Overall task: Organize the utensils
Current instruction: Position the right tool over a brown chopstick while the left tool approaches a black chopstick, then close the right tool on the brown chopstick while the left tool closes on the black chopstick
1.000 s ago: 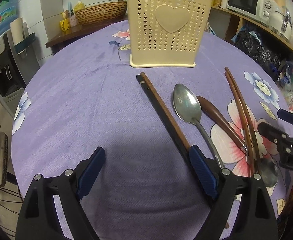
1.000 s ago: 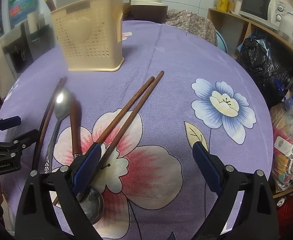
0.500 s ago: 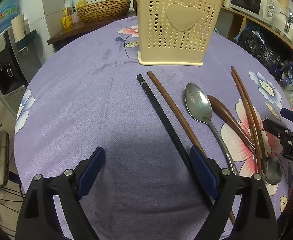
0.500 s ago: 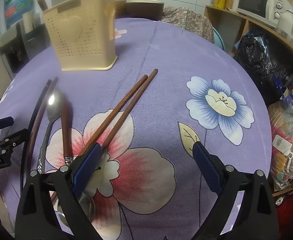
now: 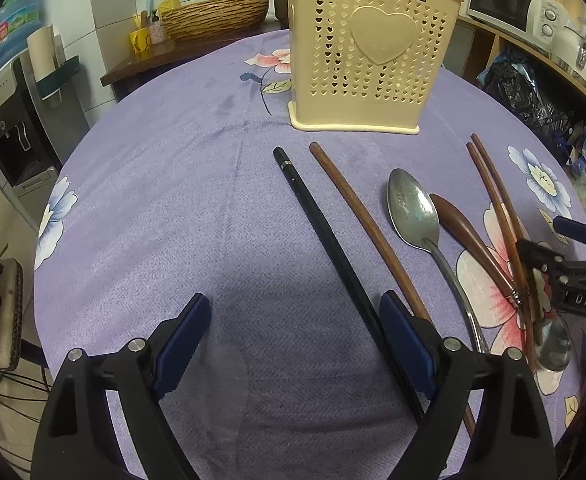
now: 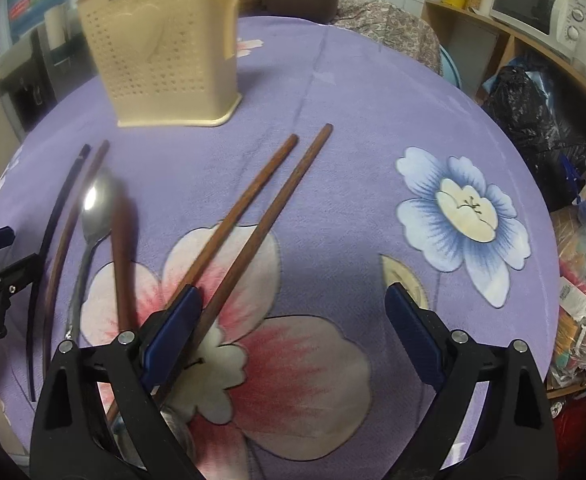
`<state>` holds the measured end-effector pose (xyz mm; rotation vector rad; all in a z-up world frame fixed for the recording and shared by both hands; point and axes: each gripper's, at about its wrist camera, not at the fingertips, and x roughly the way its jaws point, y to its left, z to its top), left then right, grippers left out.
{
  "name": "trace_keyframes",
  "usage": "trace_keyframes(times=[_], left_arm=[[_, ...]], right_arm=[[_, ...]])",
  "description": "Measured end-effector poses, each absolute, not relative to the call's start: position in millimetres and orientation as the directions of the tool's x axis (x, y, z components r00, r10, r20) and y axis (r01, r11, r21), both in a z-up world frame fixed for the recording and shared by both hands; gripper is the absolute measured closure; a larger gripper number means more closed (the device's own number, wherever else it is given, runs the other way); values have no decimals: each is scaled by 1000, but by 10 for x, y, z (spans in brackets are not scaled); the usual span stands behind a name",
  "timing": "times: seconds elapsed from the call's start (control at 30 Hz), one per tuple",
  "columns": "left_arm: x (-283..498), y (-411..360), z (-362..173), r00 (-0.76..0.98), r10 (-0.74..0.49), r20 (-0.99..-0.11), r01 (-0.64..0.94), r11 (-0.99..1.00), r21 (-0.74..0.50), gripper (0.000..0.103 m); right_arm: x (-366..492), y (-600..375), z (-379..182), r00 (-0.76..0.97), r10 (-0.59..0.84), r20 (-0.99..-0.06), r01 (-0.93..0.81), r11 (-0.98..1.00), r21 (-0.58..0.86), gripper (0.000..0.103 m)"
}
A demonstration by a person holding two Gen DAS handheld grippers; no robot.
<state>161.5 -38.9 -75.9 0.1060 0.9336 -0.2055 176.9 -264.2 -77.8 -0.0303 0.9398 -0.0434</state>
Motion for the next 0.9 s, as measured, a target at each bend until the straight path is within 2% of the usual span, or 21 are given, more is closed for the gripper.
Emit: trace_keyframes(times=[0.13,0.23,0.43,0.67,0.83,0.9], left_arm=[[1648,-283,-757,579,-112,-807,197,980,5,17],[1722,-205,-732,579,-138,-803,170,984,-46,18],[1926,-214,-667,582,-171,-795,169,982,-87,24],[2181,-321,-681,566,-175,-806,186,979,-82,45],[2190,-309,-686,578,-165,-799,166,983,-83,47],[2199,-328,-687,577,-159,-801,166,983,-75,47]], right_arm=[[1781,-2828,-769,585,-62,-808,60,998,-33,12],[1793,-2922,-702,620,-9,-784,79,996,50,12],[1936,-2968,-557,666,31,-745,83,990,115,12],[2185,-2940,-564,660,38,-751,72,991,114,27],[2300,-2934,-579,656,49,-753,79,988,133,40],[2378,-2912,-593,646,53,-761,83,987,139,49]])
